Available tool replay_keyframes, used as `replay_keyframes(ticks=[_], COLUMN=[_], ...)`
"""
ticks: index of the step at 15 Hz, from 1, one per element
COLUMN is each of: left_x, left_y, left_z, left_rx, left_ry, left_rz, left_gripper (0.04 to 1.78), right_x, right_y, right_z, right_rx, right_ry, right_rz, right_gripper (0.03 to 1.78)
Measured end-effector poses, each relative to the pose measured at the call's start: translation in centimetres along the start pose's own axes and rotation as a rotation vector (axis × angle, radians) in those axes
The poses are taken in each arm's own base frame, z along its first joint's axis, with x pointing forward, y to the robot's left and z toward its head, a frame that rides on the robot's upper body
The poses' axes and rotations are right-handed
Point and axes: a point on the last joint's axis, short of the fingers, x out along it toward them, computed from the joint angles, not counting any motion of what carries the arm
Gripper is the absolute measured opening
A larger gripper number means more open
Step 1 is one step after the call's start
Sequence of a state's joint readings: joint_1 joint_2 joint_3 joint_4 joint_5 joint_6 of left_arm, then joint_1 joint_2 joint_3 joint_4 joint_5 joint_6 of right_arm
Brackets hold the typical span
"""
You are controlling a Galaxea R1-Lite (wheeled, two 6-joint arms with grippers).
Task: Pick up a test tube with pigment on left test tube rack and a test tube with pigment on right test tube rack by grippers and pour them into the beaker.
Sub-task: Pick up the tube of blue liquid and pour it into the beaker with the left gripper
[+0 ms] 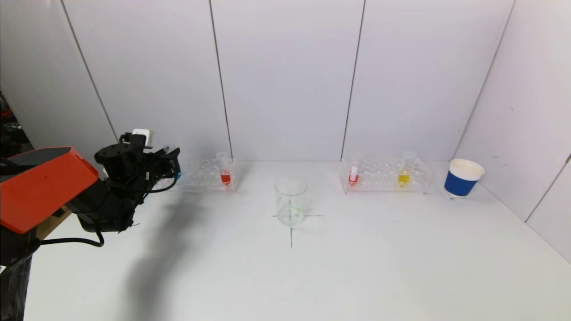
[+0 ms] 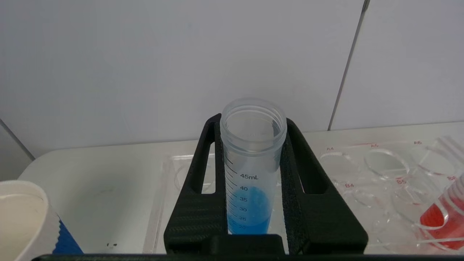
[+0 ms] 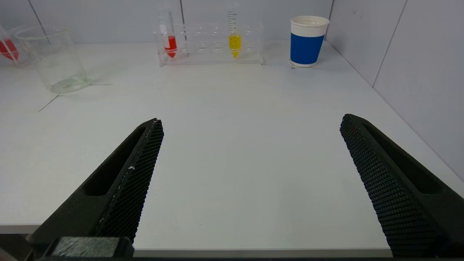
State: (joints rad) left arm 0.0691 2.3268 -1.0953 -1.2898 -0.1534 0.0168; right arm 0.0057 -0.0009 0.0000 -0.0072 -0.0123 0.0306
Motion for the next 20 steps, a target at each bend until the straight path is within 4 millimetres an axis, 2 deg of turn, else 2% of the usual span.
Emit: replay_keyframes(ticks=[5,8,11,14,17,20], left_x=[0.0,-0.4,-1.1,-1.9,-2.4,-2.1], left_y=[0.0,-0.5,-2.2,-5.0,-8.2,-11.6], left_z=[5.8,10.5,16.0,20.3,22.4,22.5], left_rx=[0.005,0.008,0.012,0.065,0.128,0.170], left_ry=[-0.031,-0.052,-0.076,-0.091,-0.068,-0.070], left_rz=[-0.002,-0.014,-0.053,-0.122,-0.210,-0.328], left_gripper=[0.44,0.44,0.44,0.44,0.44,0.44], right_x=[0.0,0.0,0.0,0.0,0.0,0.0], right_y=[0.0,0.0,0.0,0.0,0.0,0.0], right_z=[0.0,0.0,0.0,0.0,0.0,0.0], right_rx=[0.000,0.000,0.000,0.000,0.000,0.000], right_ry=[0.000,0.000,0.000,0.000,0.000,0.000], right_rz=[-0.001,0.000,0.000,-0.001,0.000,0.000], right_gripper=[1.77,1.77,1.77,1.77,1.77,1.77])
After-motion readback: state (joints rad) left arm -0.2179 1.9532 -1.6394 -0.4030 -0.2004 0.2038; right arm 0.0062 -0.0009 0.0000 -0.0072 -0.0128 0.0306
